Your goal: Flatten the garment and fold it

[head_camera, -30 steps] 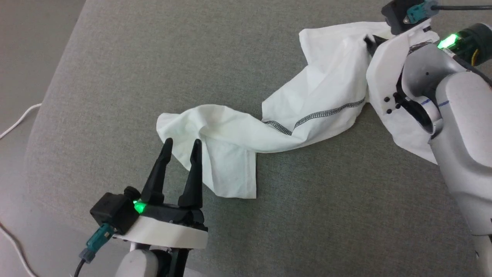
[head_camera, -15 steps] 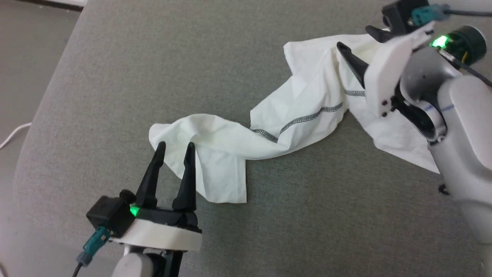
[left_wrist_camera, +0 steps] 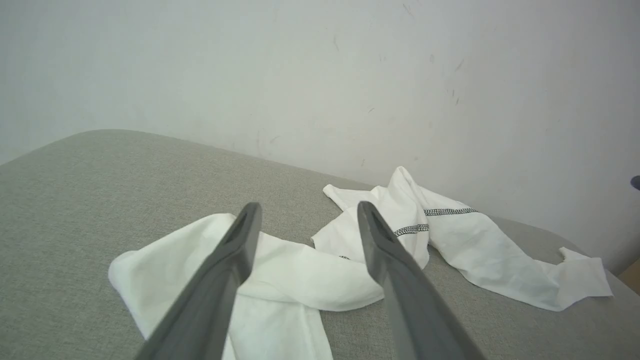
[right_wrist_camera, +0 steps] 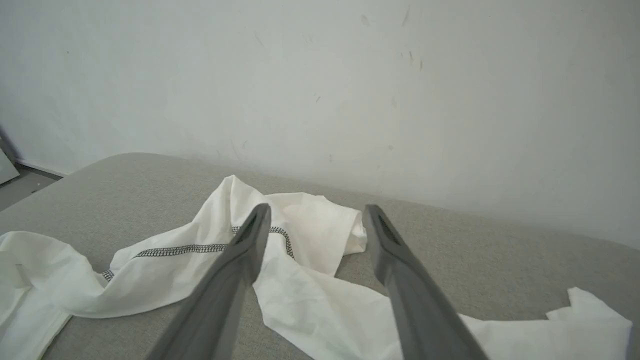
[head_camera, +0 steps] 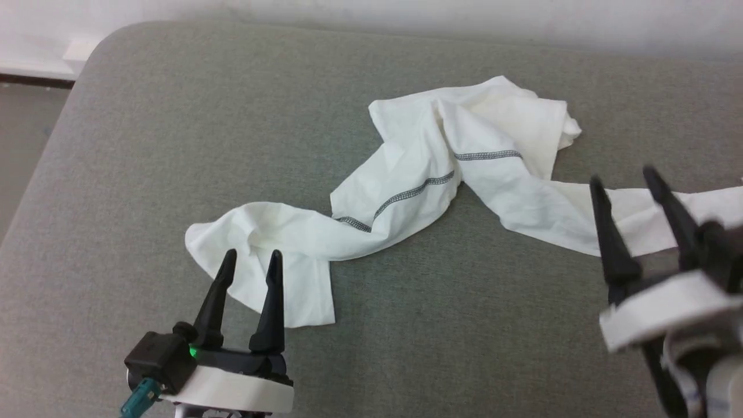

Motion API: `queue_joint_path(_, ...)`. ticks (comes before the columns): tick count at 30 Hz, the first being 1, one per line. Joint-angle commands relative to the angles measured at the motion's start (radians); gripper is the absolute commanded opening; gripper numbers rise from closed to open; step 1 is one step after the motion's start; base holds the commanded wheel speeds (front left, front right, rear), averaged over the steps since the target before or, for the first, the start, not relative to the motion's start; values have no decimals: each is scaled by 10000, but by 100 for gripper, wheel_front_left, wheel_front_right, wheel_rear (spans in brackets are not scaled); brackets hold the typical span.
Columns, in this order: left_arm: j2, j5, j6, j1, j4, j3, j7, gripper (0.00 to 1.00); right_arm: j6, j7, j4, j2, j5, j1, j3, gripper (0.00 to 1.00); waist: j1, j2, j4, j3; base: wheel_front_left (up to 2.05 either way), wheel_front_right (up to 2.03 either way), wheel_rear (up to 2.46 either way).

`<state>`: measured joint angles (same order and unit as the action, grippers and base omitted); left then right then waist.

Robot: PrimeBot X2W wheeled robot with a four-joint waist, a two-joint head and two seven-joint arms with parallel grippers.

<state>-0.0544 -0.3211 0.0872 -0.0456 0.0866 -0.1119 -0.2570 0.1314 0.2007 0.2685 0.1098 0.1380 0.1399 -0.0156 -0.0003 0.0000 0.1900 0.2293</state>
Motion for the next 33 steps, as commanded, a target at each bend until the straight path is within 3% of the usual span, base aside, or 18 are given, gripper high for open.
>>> queue_joint_path(1,-46,116,30,-141,56,15,-47,100,-7,-245,242,-198,-242,-529,-89,100,3,0,-226,-164,0,0,0)
queue_joint_path(5,-78,296,43,-346,98,26,-47,100,-7,-1127,687,-575,-452,-2320,-326,100,3,0,-431,-161,0,0,0)
queue_joint_path(9,-148,522,65,-358,173,-92,-47,100,-7,-1750,563,-590,281,-3067,-394,100,3,0,-678,-95,0,0,0)
queue_joint_path(13,-468,950,184,247,202,-603,140,100,-7,-2006,507,-592,191,-2936,-378,100,3,0,-861,103,0,0,0)
queue_joint_path(19,-1094,1971,369,1946,-354,-2255,1364,100,-7,-2122,520,-594,102,-2553,-453,100,3,0,-1046,481,0,0,0)
queue_joint_path(26,-1254,2523,427,3650,-1508,-4251,2468,100,-7,-2235,394,-594,233,-2383,-375,100,3,0,-1386,986,0,0,0)
queue_joint_path(29,-1345,2964,352,4125,-2313,-4459,2810,100,-7,-2293,335,-595,281,-2272,-250,100,3,0,-1613,1181,0,0,0)
queue_joint_path(33,-1525,3527,-67,4597,-3128,-4445,3086,100,-7,-2367,294,-595,310,-2209,-221,100,3,0,-1840,1382,0,0,0)
